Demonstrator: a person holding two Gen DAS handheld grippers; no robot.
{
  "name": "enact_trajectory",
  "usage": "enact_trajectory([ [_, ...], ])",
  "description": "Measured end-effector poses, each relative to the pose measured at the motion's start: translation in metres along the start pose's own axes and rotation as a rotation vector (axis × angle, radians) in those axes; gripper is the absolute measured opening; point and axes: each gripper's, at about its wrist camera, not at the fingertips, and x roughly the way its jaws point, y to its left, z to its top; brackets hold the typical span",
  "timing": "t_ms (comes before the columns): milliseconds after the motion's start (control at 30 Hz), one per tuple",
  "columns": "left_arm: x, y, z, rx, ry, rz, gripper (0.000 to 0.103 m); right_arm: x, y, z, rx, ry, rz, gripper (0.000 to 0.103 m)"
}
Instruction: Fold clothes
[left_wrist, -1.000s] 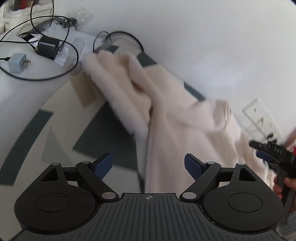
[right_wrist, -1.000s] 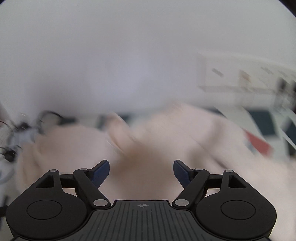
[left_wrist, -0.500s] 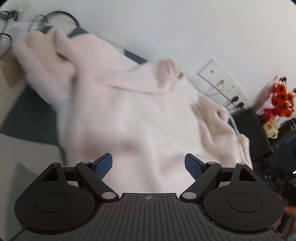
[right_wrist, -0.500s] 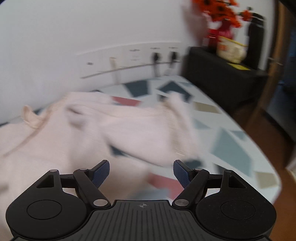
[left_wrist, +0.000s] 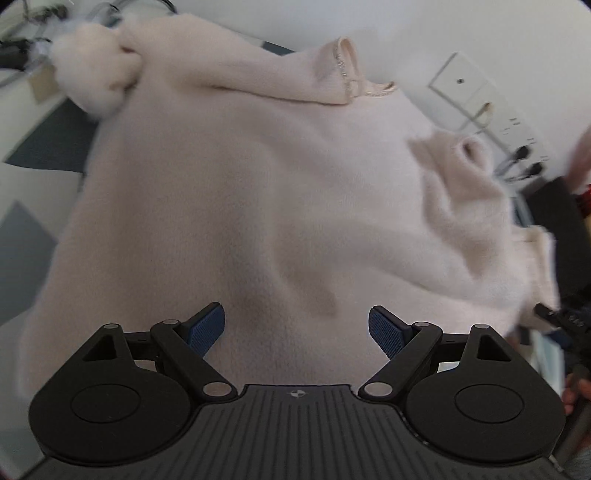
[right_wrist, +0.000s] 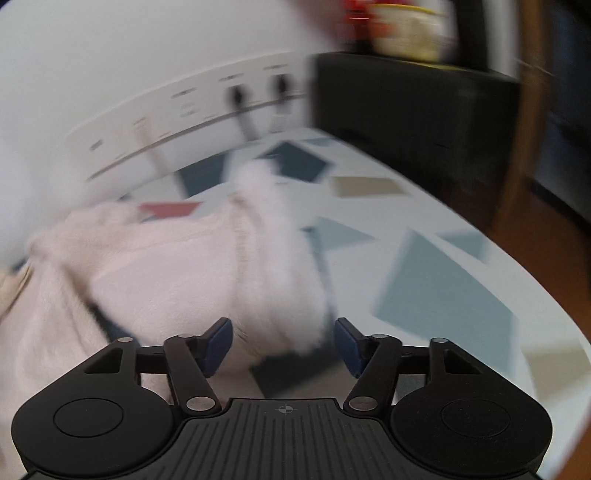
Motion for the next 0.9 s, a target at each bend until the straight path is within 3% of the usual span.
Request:
enact_trajectory([
  [67, 0.0, -0.01, -0.004, -0.01, -0.007, 0.06, 0.087, 0.013, -0.002, 0.007, -0.038, 0.02, 0.055, 0.033],
  [233, 0.007, -0.033, -0.007, -0.002, -0.021, 0.14, 0.087, 0.047, -0.025, 0.051, -0.035, 0.058, 0.13, 0.015],
  [300, 0.01, -0.042, -0.008, 0.002, -0.026, 0.172, 0.087, 0.053, -0.035, 0.089, -0.001, -0.013, 0.073, 0.013],
  [433, 0.011, -0.05, -0.013, -0.014, -0.032, 0.188, 0.087, 0.022, -0.029, 0.16, 0.052, -0.364, 0.084, 0.014],
  [467, 0.011, -0.051, -0.015, -0.011, -0.034, 0.195, 0.087, 0.015, -0.021, 0.17, 0.028, -0.431, 0.094, 0.023],
  [500, 0.011, -0.052, -0.017, -0.003, -0.037, 0.203, 0.087, 0.015, -0.011, 0.176, -0.024, -0.445, 0.106, 0.03],
  [533, 0.012, -0.053, -0.018, 0.007, -0.041, 0.211, 0.087, 0.018, -0.002, 0.18, -0.076, -0.434, 0.128, 0.046],
  [567, 0.012, -0.054, -0.019, 0.017, -0.043, 0.222, 0.087, 0.028, 0.006, 0.182, -0.13, -0.345, 0.177, 0.055],
  [600, 0.014, -0.056, -0.02, 0.03, -0.043, 0.235, 0.087, 0.036, 0.013, 0.181, -0.172, -0.269, 0.221, 0.054],
  [667, 0.017, -0.062, -0.022, 0.061, -0.041, 0.259, 0.089, 0.043, 0.017, 0.164, -0.193, -0.197, 0.282, 0.053],
  [833, 0.022, -0.068, -0.028, 0.146, -0.05, 0.284, 0.094, 0.036, 0.013, 0.088, -0.352, -0.065, 0.452, 0.053],
  [900, 0.021, -0.066, -0.028, 0.138, -0.058, 0.278, 0.094, 0.028, 0.013, 0.052, -0.46, -0.055, 0.458, 0.051],
])
